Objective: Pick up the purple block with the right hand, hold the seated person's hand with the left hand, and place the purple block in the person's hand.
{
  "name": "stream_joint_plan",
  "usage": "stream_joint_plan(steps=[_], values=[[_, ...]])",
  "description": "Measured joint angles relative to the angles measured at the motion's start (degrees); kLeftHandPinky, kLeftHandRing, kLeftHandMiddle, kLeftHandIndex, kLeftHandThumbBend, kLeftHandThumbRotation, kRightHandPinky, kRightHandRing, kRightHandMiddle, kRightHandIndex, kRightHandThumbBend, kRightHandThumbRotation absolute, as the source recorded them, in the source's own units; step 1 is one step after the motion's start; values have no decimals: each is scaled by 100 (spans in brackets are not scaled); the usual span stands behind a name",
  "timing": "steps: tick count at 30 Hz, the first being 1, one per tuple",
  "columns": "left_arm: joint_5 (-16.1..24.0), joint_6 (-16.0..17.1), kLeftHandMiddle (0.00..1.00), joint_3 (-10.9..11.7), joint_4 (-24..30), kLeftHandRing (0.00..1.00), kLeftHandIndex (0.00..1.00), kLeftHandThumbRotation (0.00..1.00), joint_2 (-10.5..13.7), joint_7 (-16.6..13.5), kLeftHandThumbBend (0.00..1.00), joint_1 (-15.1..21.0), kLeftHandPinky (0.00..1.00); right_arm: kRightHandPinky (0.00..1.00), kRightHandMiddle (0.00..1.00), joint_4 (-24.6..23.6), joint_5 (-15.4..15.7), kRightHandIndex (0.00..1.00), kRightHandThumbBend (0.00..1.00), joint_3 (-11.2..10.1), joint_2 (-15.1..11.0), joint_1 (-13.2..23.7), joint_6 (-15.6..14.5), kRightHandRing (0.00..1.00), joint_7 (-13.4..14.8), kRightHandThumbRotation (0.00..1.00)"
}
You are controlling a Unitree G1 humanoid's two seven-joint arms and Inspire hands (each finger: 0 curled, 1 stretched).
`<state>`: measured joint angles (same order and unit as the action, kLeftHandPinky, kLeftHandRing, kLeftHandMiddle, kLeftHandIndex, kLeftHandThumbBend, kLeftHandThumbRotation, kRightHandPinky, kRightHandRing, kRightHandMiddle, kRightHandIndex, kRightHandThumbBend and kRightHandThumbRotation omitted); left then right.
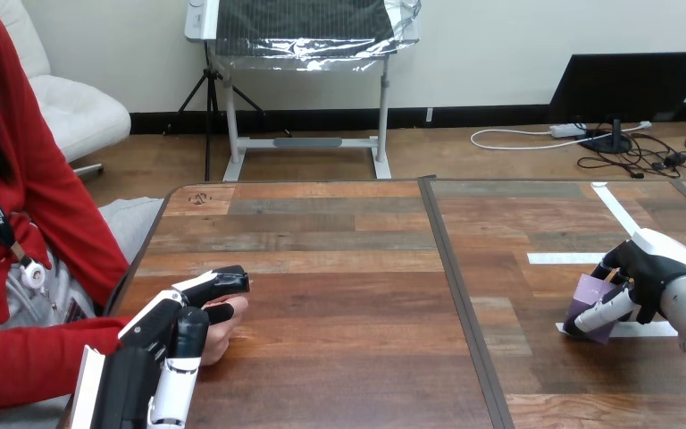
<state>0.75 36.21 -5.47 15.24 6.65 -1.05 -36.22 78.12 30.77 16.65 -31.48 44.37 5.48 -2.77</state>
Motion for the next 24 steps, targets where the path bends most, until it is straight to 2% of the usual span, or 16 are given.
stream_joint_plan(steps=[7,16,19,22,24], values=[[-5,-6,78,0,0,81,66,95,0,3,46,0,74,44,54,0,-15,55,71,-1,1,-8,0,49,43,0],[-23,-6,78,-3,0,82,66,94,1,15,45,0,74,46,54,0,-52,55,72,-4,1,-9,5,50,76,0],[-41,-7,78,-3,0,83,66,92,1,33,45,0,76,48,54,0,-54,55,72,-4,1,-10,18,51,90,0],[-40,-7,78,-2,1,83,66,92,1,45,45,-1,77,56,54,0,-53,56,74,-1,2,-10,28,53,118,0],[-22,-13,78,-1,2,83,66,91,1,43,48,-1,77,55,54,0,-50,56,74,4,3,-10,38,52,145,0]])
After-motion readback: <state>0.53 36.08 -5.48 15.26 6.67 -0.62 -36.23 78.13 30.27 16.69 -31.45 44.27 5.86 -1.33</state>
